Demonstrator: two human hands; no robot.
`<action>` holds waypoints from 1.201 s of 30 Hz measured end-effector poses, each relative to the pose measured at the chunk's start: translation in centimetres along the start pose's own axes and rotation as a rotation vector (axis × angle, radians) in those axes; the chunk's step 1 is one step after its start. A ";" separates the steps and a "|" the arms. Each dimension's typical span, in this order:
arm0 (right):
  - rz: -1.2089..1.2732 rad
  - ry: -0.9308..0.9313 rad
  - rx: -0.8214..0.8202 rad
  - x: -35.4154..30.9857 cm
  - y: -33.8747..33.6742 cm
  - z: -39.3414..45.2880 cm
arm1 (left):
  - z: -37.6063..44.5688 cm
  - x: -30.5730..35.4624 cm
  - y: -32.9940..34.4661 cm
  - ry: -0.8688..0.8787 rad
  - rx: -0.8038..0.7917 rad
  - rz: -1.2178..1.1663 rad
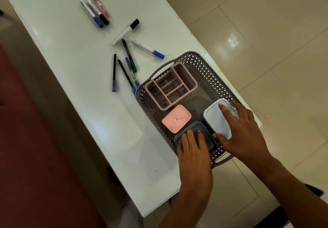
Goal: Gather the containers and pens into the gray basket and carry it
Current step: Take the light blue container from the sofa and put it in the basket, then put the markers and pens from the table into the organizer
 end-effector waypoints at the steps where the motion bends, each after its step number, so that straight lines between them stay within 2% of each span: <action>1: 0.008 0.000 0.043 -0.3 -0.3 -0.1 | -0.1 -0.1 -1.0 -0.025 0.055 -0.004; 4: 0.079 -0.108 0.246 -2.2 -1.2 -0.5 | 0.1 -1.2 -3.3 -0.085 0.230 -0.001; 6: 0.123 -0.226 0.293 -4.5 -1.2 -0.4 | 0.8 -2.5 -4.6 -0.135 0.342 -0.004; 8: 0.118 -0.330 0.225 -7.0 -0.3 0.2 | 2.0 -3.6 -5.2 -0.178 0.335 0.014; 11: 0.064 -0.402 0.067 -9.9 1.4 1.4 | 3.6 -4.1 -5.6 -0.114 0.286 0.134; 15: -0.023 -0.477 0.039 -11.2 2.6 2.2 | 4.6 -4.3 -5.7 -0.094 0.312 0.151; 21: -0.166 -0.479 0.095 -10.4 2.8 2.8 | 5.3 -3.8 -5.8 -0.080 0.341 0.078; 25: -0.248 -0.433 0.086 -9.9 2.9 3.0 | 5.4 -3.2 -6.1 -0.058 0.333 0.118; 33: -0.222 -0.394 0.033 -9.3 3.0 3.1 | 5.0 -4.0 -6.2 -0.065 0.334 -0.083; 36: -0.204 -0.387 0.042 -9.2 2.8 3.0 | 4.7 -4.1 -6.6 -0.021 0.294 -0.076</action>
Point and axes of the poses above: each hand's wrist, its own z-axis towards the middle knuckle, its own y-axis out of the palm, x = y × z, the point moved 6 cm from there along z, towards the middle knuckle, and after that the axes turned 6 degrees about y, right-handed, at the moved point
